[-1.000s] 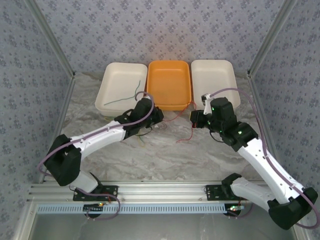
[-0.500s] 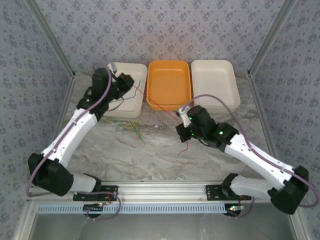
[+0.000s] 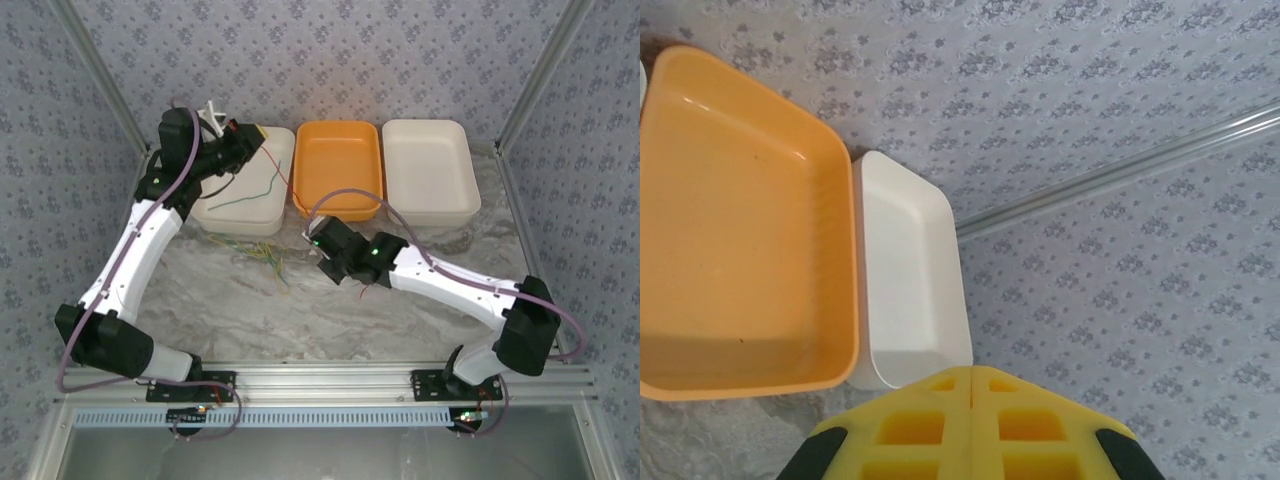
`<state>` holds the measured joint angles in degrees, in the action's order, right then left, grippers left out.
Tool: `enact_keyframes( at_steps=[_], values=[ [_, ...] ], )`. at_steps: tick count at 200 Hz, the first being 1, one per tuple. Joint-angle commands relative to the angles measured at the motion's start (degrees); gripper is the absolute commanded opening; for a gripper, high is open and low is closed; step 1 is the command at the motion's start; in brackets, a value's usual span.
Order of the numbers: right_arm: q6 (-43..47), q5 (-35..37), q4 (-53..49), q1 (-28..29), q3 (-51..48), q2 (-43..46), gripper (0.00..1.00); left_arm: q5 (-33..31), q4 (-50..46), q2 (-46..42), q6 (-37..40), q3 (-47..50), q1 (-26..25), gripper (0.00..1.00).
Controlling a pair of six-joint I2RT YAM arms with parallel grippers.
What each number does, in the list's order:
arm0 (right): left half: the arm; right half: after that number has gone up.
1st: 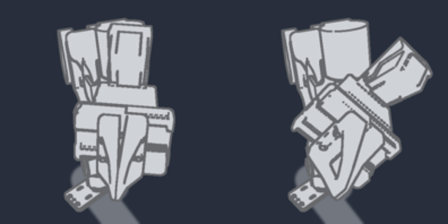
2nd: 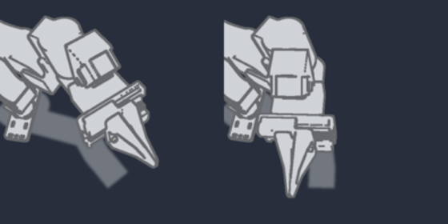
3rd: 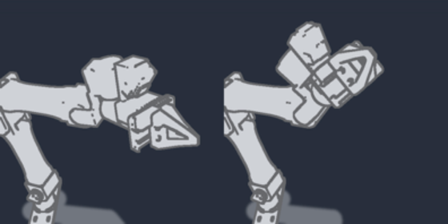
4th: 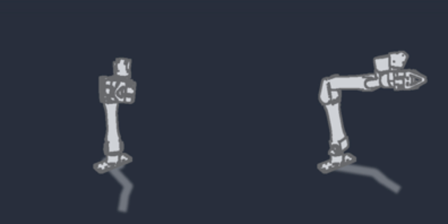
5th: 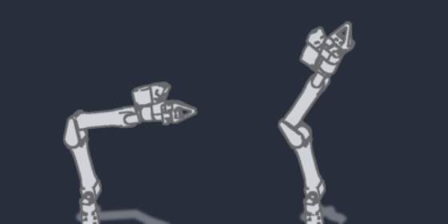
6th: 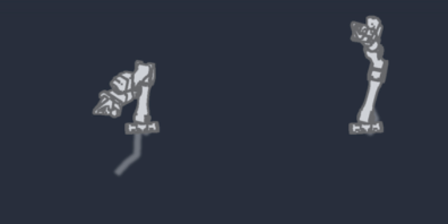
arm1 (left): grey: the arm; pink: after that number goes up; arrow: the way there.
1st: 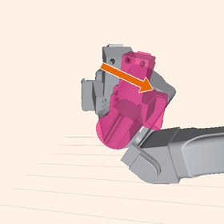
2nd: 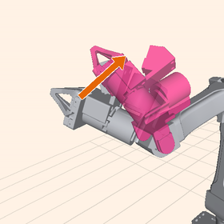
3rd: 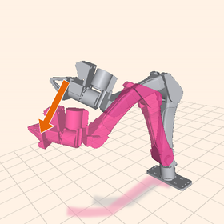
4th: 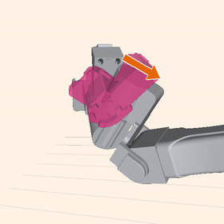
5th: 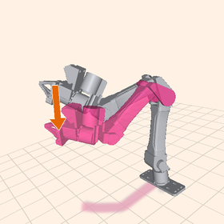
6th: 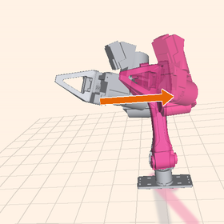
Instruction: Untangle the cables
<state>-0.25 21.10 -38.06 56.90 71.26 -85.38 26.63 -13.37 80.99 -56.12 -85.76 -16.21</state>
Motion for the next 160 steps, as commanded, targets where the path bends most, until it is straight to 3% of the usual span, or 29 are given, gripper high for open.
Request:
enact_keyframes(
  at_steps=[1, 62, 86, 115, 141, 160],
  values=[
    [2.01, 3.5, -8.64, 2.31, 2.35, -4.32, 0.0, 1.31, 4.4, -0.79, -2.1, -3.25, 0.98, 0.0],
    [0.78, -0.74, -7.32, 3.61, 1.97, -4.01, 0.0, 1.31, 3.35, -0.76, -2.49, -5.21, 1.09, 0.0],
    [-2.32, -8.81, -4.13, 1.25, 0.84, 0.4, 0.0, 2.42, 3.48, -0.12, -2.77, -5.19, 0.87, 0.0],
    [-5.97, -21.16, 0.45, -3.09, -0.51, 4.99, 0.0, 3.16, 3.28, 0.48, -2.3, -5.03, 0.83, 0.29],
    [-7.49, -28.74, 1.61, -7.04, -0.77, 6.61, 0.0, 2.81, 1.17, 0.7, -0.5, -6.52, 0.91, 0.69],
    [-9.77, -32.97, 2.92, -10.82, -1.39, 8.17, 0.0, 1.31, -2.12, 0.54, 1.75, -8.12, 1.09, 0.78]
  ],
)
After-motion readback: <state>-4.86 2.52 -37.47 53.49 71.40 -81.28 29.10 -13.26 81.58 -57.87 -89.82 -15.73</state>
